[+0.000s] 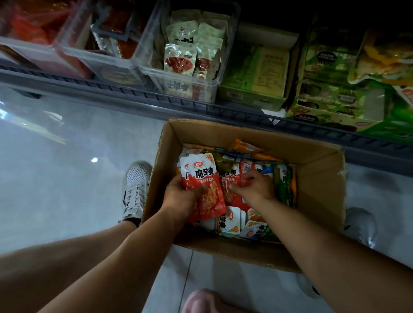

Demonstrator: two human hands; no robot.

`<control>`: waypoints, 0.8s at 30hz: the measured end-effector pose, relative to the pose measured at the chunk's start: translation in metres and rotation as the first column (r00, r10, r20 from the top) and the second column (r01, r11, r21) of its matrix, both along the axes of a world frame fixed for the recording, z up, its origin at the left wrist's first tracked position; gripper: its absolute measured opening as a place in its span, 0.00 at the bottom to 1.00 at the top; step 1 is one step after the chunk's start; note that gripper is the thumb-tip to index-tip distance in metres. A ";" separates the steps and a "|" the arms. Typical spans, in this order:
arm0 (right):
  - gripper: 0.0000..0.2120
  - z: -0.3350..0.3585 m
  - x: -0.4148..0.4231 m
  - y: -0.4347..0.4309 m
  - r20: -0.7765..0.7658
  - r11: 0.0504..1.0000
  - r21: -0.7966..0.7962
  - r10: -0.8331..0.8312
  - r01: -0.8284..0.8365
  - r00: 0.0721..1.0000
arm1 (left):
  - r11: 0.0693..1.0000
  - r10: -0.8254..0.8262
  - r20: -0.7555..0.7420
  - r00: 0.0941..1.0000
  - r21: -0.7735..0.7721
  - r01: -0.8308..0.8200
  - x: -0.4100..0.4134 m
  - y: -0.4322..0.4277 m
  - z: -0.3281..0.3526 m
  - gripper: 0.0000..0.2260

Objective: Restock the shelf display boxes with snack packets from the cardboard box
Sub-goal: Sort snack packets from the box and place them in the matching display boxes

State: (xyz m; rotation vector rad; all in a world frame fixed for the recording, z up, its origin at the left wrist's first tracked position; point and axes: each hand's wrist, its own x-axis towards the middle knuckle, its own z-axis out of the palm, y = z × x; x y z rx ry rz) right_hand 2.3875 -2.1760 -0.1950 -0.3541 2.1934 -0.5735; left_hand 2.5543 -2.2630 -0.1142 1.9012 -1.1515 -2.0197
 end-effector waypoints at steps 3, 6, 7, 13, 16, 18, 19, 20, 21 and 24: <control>0.17 -0.004 0.005 -0.005 -0.030 0.999 0.025 -0.034 0.035 0.999 | 1.000 0.005 0.001 1.000 -0.004 -0.005 0.002 0.000 -0.001 0.23; 0.12 -0.002 0.004 -0.007 0.011 0.996 0.002 -0.091 0.091 0.996 | 1.000 0.006 0.005 1.000 -0.004 -0.006 0.003 -0.001 -0.002 0.22; 0.11 0.000 0.002 -0.007 0.043 0.992 -0.012 -0.125 0.126 0.991 | 1.000 0.002 0.006 1.000 -0.005 -0.002 0.003 0.000 -0.002 0.22; 0.06 0.027 -0.016 0.010 0.138 0.959 -0.138 -0.228 0.247 0.964 | 1.000 -0.026 -0.004 1.000 0.002 0.026 0.001 0.001 0.000 0.21; 0.06 0.053 -0.024 0.021 0.230 0.945 -0.195 -0.216 0.263 0.949 | 0.999 -0.045 -0.013 0.999 0.007 0.045 -0.002 0.002 0.005 0.22; 0.08 0.069 -0.028 0.025 0.336 0.898 -0.256 -0.265 0.358 0.904 | 0.998 -0.055 -0.037 0.998 0.007 0.056 -0.003 0.004 0.008 0.22; 0.09 0.078 -0.027 0.025 0.401 0.869 -0.288 -0.272 0.402 0.875 | 0.998 -0.061 -0.060 0.996 0.009 0.062 -0.004 0.005 0.010 0.21; 0.10 0.083 -0.027 0.025 0.437 0.858 -0.311 -0.252 0.408 0.864 | 0.998 -0.065 -0.091 0.994 0.017 0.067 -0.005 0.006 0.012 0.21; 0.11 0.088 -0.024 0.024 0.444 0.869 -0.323 -0.210 0.374 0.871 | 0.997 -0.068 -0.136 0.988 0.029 0.073 -0.005 0.008 0.013 0.21; 0.10 0.095 -0.011 0.021 0.427 0.920 -0.302 -0.102 0.248 0.899 | 0.988 -0.120 -0.252 0.960 0.060 0.139 -0.004 0.010 0.017 0.23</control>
